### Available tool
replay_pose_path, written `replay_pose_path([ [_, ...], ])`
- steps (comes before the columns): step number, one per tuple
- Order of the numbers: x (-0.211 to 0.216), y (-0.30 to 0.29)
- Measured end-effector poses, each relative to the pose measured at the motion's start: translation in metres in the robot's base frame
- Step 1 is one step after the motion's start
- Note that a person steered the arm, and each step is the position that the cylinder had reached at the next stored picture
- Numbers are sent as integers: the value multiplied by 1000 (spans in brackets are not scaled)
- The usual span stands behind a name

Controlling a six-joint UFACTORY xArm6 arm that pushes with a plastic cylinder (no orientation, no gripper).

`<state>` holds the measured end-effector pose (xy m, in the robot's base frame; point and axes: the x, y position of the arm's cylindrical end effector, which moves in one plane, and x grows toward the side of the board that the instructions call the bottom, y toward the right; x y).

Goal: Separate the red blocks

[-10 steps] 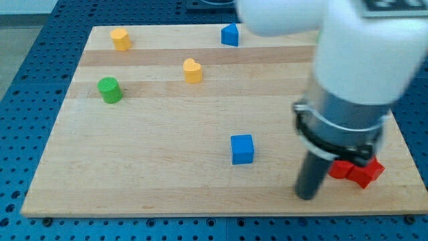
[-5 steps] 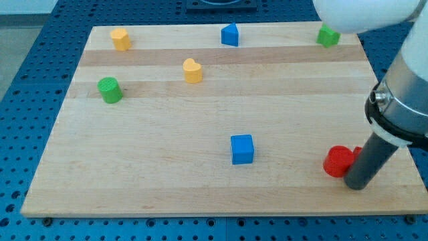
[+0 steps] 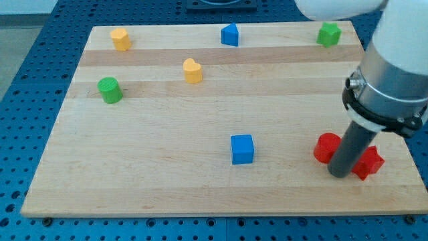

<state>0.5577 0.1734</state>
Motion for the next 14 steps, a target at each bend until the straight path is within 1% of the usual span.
replay_pose_path([
  [4, -107, -22],
  [5, -121, -24],
  [6, -99, -35],
  [7, -91, -66],
  [8, -96, -102],
  [9, -116, -105],
  [12, -137, -38],
  [14, -164, -35],
])
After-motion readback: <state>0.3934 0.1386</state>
